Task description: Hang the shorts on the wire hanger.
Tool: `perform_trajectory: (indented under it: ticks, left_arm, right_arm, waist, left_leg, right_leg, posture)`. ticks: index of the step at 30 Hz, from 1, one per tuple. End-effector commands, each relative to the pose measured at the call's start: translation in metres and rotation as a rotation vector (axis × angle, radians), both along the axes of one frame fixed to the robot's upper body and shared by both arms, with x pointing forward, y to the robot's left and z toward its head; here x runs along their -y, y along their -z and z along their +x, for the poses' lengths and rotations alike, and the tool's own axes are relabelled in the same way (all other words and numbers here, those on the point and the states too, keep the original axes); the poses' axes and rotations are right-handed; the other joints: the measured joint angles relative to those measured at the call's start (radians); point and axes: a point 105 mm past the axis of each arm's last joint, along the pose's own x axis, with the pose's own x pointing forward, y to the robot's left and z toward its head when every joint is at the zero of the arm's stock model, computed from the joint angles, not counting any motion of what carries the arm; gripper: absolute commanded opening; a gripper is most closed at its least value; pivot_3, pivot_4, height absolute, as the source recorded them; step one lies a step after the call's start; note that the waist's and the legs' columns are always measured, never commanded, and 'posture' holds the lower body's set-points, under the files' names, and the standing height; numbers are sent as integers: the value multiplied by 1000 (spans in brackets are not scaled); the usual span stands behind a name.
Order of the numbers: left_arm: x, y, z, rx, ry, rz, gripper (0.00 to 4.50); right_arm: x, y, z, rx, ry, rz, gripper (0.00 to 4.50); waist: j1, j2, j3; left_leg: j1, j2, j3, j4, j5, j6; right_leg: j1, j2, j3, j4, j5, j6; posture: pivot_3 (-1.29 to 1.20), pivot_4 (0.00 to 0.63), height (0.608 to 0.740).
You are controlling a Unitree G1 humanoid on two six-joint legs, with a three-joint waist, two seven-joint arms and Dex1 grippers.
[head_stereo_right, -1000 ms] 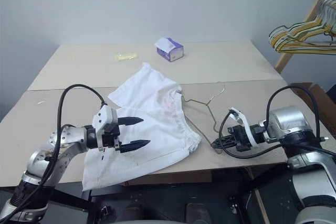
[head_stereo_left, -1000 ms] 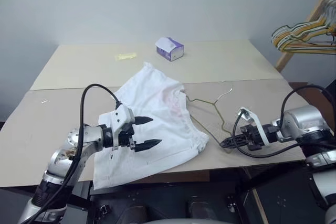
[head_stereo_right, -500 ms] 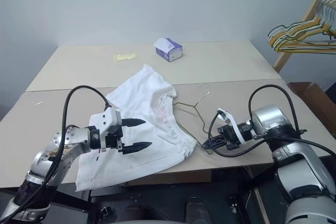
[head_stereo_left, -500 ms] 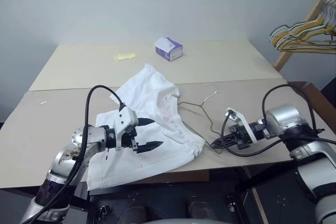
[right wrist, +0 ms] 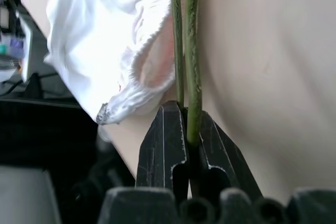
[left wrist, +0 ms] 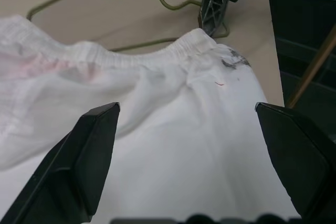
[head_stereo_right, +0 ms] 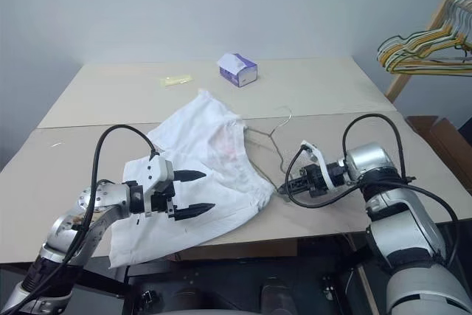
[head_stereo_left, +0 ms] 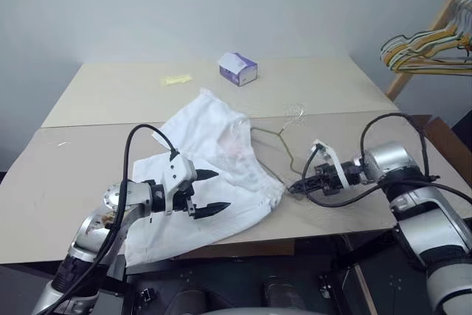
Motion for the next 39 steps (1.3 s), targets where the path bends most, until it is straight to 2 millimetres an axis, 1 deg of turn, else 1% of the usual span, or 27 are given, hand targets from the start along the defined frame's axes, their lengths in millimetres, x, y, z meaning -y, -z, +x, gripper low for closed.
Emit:
perform_trajectory:
  ticks: [1, 3, 5, 7, 8, 9, 10, 12, 13, 14, 15, 17, 22, 23, 26, 28, 31, 33, 34, 35, 36, 39]
  left_arm:
    - [2, -10, 3, 50, 2, -13, 4481]
    - [2, -10, 4, 53, 2, -13, 4481]
    - [2, -10, 4, 56, 2, -12, 4481]
    - [3, -10, 5, 60, 4, -10, 4481]
    - [3, -10, 6, 61, 5, -9, 4481]
    - [3, -10, 6, 62, 6, -7, 4481]
    - [3, -9, 7, 64, 9, -3, 4481]
    - [5, -8, 8, 68, 16, 3, 4481]
    - [6, -8, 9, 69, 19, 5, 4481]
    - [6, -8, 9, 72, 20, 5, 4481]
    - [7, -8, 10, 74, 21, 5, 4481]
    - [6, -9, 11, 77, 16, 3, 4481]
    - [2, -12, 12, 95, 0, -1, 4481]
    - [0, -20, 15, 115, -6, -18, 4481]
    - [-12, -58, 27, 201, -29, -96, 4481]
    - [-24, -88, 37, 276, -44, -127, 4481]
    - [-37, -124, 47, 363, -47, -146, 4481]
    - [-48, -163, 57, 466, -24, -131, 4481]
    - [-52, -177, 61, 510, -1, -93, 4481]
    - [-54, -185, 65, 541, 37, -35, 4481]
    - [-55, -188, 67, 553, 73, 15, 4481]
    - [-57, -189, 76, 540, 194, 163, 4481]
  right_arm:
    - [-1, -25, 10, 293, -19, 35, 0]
    - [-3, -33, 6, 485, -46, 30, 0]
    - [-6, -44, -4, 614, -78, 56, 0]
    - [-9, -50, -19, 659, -136, 89, 0]
    - [-10, -49, -23, 675, -161, 80, 0]
    - [-12, -44, -24, 698, -175, 52, 0]
    - [-13, -38, -20, 702, -170, 18, 0]
    - [-17, -29, 0, 712, -109, -57, 0]
    - [-17, -27, 8, 713, -85, -78, 0]
    - [-19, -31, 14, 724, -69, -70, 0]
    - [-19, -34, 17, 731, -63, -60, 0]
    - [-19, -38, 20, 739, -64, -52, 0]
    - [-20, -40, 22, 738, -90, -76, 0]
    - [-22, -42, 20, 794, -124, -102, 0]
    - [-25, -48, 16, 945, -220, -169, 0]
    - [-26, -51, 14, 983, -262, -199, 0]
    - [-28, -53, 15, 1003, -301, -241, 0]
    - [-31, -56, 18, 1029, -335, -291, 0]
    - [-33, -56, 19, 1043, -358, -309, 0]
    - [-35, -56, 19, 1059, -388, -330, 0]
    - [-37, -56, 19, 1065, -407, -339, 0]
    - [-43, -57, 18, 1046, -446, -352, 0]
  waist:
    - [2, 0, 0]
    - [4, 0, 0]
    - [5, 1, -1]
    - [3, 2, -1]
    - [0, 2, -1]
    - [-2, 3, -2]
    - [-4, 3, -2]
    - [-13, 3, -3]
    - [-21, 3, -3]
    - [-26, 3, -3]
    - [-26, 3, -3]
    - [-26, 3, -3]
    - [-23, 3, -3]
    - [-23, 3, -3]
    - [-22, 4, -3]
    - [-23, 4, -3]
    - [-28, 4, -3]
    - [-28, 3, -3]
    - [-28, 3, -2]
    - [-28, 3, -2]
    - [-29, 3, -2]
    - [-26, 4, -3]
  left_leg:
    - [0, 0, 0, 0, 0, 0]
    - [-1, 0, -1, 0, 0, 0]
    - [-1, 0, 0, 0, 0, 0]
    - [-1, 0, 0, 0, 0, 0]
    - [-1, 0, 0, 0, 0, 0]
    - [0, 0, 0, 0, 0, 0]
    - [1, 0, 0, 0, 0, 0]
    - [4, 0, 1, 0, 0, 0]
    - [5, 0, 1, 0, 0, 0]
    - [7, 0, 1, 0, 0, 0]
    - [10, 0, 1, 0, 0, 0]
    - [11, 0, 0, -1, 0, 1]
    - [10, 0, 0, -1, -1, 2]
    - [10, 0, 0, -1, -1, 2]
    - [11, 0, 0, -1, -1, 2]
    - [11, 0, 0, -1, -1, 2]
    - [13, 0, 0, -1, -1, 2]
    - [13, 0, 0, -1, -1, 2]
    - [13, 0, 0, -1, -1, 2]
    - [14, 0, 0, -1, -1, 2]
    - [13, 0, 0, -1, -1, 2]
    - [14, 0, 0, -2, -1, 2]
  right_leg:
    - [0, 0, 0, 0, 0, 0]
    - [0, 0, -1, 0, 0, 0]
    - [-1, 0, -1, 0, 0, 0]
    - [-1, 0, -1, 0, 0, 0]
    - [0, 0, 0, 0, 0, 0]
    - [0, 0, 0, 0, 0, 0]
    - [1, 0, 0, 0, 0, 0]
    - [3, 0, 0, 0, 0, 0]
    - [4, 1, 1, 0, 0, 0]
    - [7, 1, 1, 0, 0, 0]
    - [9, 1, 1, -1, 0, 0]
    - [11, 0, 1, -2, 0, 0]
    - [11, 0, 0, -3, 0, 1]
    - [11, 0, 0, -2, 0, 1]
    - [12, 0, -1, -2, 0, 1]
    - [12, 0, 0, -2, 0, 1]
    - [14, 0, 0, -2, 0, 1]
    - [14, 0, 0, -3, 0, 1]
    - [14, 0, 0, -3, 0, 1]
    - [14, 0, 0, -3, 0, 1]
    - [14, 0, 0, -2, 0, 1]
    - [15, 0, -1, -3, -1, 1]
  posture:
    - [-30, 0, 740]
    - [-32, 0, 740]
    - [-31, 0, 740]
    - [-31, 0, 740]
    - [-31, 0, 740]
    - [-31, 0, 740]
    - [-50, 0, 740]
    - [-56, 0, 740]
    - [-55, 0, 740]
    - [-53, 0, 740]
    - [-51, 0, 740]
    - [-48, 0, 740]
    - [-43, 0, 740]
    - [-42, 0, 740]
    - [-42, 0, 740]
    - [-41, 0, 740]
    - [-39, 0, 740]
    - [-33, 0, 740]
    - [-29, 0, 740]
    - [-25, 0, 740]
    - [-22, 0, 740]
    - [-20, 0, 740]
